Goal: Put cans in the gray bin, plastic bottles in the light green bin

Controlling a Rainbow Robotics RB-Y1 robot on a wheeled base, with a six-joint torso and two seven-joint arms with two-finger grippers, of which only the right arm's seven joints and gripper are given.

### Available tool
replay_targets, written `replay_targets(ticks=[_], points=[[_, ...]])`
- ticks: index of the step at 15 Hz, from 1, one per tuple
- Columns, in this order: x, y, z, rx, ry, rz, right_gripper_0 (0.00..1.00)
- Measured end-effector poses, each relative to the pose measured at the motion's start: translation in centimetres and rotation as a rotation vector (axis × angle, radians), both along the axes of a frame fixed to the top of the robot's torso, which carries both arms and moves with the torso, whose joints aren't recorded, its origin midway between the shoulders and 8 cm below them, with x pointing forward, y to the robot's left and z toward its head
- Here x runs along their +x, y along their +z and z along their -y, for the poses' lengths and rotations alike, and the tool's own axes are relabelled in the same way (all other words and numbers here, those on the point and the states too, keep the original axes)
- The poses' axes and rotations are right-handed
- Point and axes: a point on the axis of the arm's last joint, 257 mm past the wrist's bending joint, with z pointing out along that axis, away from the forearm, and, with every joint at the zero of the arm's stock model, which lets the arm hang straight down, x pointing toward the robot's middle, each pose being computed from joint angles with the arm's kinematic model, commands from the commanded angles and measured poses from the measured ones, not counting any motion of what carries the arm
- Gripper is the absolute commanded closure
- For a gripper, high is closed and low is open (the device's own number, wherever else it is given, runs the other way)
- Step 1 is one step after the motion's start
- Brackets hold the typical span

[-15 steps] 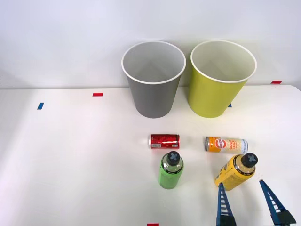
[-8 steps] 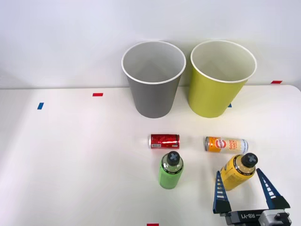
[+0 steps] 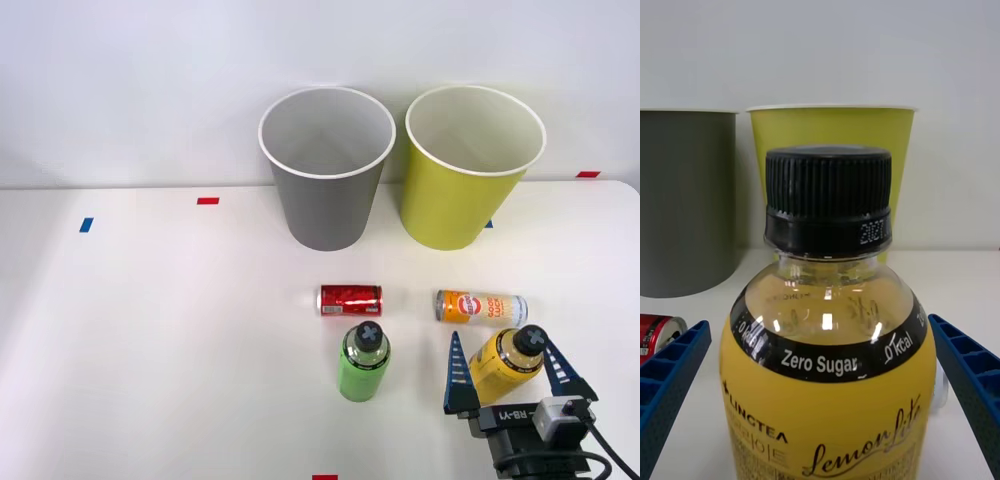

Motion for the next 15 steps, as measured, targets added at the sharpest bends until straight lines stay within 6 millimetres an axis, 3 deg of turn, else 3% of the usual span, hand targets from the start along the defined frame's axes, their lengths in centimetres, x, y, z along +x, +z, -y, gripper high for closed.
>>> replay_targets(ticks=[4, 5, 6, 15], points=[[0.2, -0.5, 0.0, -0.015, 0.006, -0.021, 0.00], [0.2, -0.6, -0.1, -0.015, 0.007, -0.024, 0.28], [0.3, -0.5, -0.1, -0.014, 0.008, -0.024, 0.98], [0.8, 0.4, -0.4, 0.006, 0.004, 0.007, 1.00]])
